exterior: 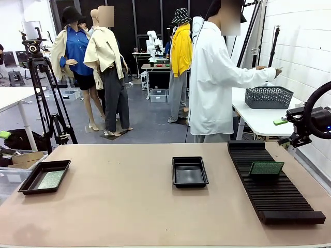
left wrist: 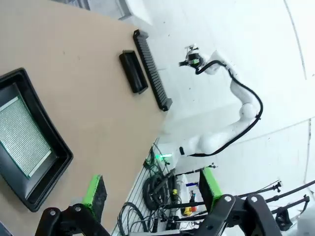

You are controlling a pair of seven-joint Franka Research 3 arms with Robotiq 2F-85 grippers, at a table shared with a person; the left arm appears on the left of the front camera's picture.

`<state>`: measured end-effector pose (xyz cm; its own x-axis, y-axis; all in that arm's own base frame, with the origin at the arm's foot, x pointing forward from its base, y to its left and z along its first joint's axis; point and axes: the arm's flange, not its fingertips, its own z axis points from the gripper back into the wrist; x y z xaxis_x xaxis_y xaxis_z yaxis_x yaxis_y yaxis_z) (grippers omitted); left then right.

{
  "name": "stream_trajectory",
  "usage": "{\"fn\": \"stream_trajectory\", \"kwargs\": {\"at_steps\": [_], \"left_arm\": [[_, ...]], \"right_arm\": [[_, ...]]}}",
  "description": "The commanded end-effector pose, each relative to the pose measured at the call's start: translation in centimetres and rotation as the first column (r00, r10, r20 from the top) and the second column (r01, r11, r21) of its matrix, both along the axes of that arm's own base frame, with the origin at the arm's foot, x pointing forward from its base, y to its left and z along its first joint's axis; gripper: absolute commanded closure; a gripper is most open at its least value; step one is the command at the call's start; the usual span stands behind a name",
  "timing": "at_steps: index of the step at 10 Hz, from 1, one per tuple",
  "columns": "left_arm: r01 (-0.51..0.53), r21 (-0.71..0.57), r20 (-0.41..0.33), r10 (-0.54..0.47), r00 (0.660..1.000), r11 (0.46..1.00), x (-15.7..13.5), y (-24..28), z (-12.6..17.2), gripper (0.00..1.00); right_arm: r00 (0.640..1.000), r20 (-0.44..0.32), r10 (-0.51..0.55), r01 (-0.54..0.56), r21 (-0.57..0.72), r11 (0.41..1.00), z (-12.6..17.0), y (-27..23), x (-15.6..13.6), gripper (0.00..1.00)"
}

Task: Inspect and transfer BCBs to ESD trays.
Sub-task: Pick up the Blank PCB from the PCB Rack and place it in the right ESD tray.

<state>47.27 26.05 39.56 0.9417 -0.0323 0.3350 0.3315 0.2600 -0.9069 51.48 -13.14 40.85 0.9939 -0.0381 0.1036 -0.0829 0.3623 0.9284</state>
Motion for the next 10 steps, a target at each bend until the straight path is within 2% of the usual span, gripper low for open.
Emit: {"fn": "stream_trajectory", "kwargs": {"at_steps": [1, 2, 4, 6, 7, 8, 10], "left_arm": [[-0.031, -0.043, -0.043, 0.029, 0.999, 0.999, 2.0, -0.1, 1.2, 0.0], [-0.034, -0.04, -0.074, 0.031, 0.997, 0.999, 2.8, -0.3, 1.5, 0.0], [-0.04, -0.037, -0.091, 0.036, 0.995, 0.999, 3.9, -1.0, 1.7, 0.0], [-0.081, -0.018, -0.118, 0.078, 0.99, 0.997, 4.1, -1.8, 1.5, 0.0], [-0.095, -0.01, -0.119, 0.093, 0.988, 0.995, 4.1, -2.0, 1.4, 0.0], [-0.061, -0.018, -0.127, 0.058, 0.99, 0.998, 3.9, -2.4, 1.3, 0.0], [-0.051, -0.012, -0.107, 0.049, 0.993, 0.999, 3.9, -1.5, 1.2, 0.0]], "right_arm": [[1.0, -0.01, -0.009, 0.009, -0.006, 1.0, 0.1, 0.3, -0.1, 0.0], [1.0, -0.01, -0.009, 0.009, -0.006, 1.0, 0.1, 0.3, -0.1, 0.0], [1.0, -0.01, -0.009, 0.009, -0.006, 1.0, 0.1, 0.3, -0.1, 0.0], [1.0, -0.01, -0.009, 0.009, -0.006, 1.0, 0.1, 0.3, -0.1, 0.0], [1.0, -0.01, -0.009, 0.009, -0.006, 1.0, 0.1, 0.3, -0.1, 0.0], [1.0, -0.01, -0.009, 0.009, -0.006, 1.0, 0.1, 0.3, -0.1, 0.0], [1.0, -0.01, -0.009, 0.009, -0.006, 1.0, 0.1, 0.3, -0.1, 0.0]]}}
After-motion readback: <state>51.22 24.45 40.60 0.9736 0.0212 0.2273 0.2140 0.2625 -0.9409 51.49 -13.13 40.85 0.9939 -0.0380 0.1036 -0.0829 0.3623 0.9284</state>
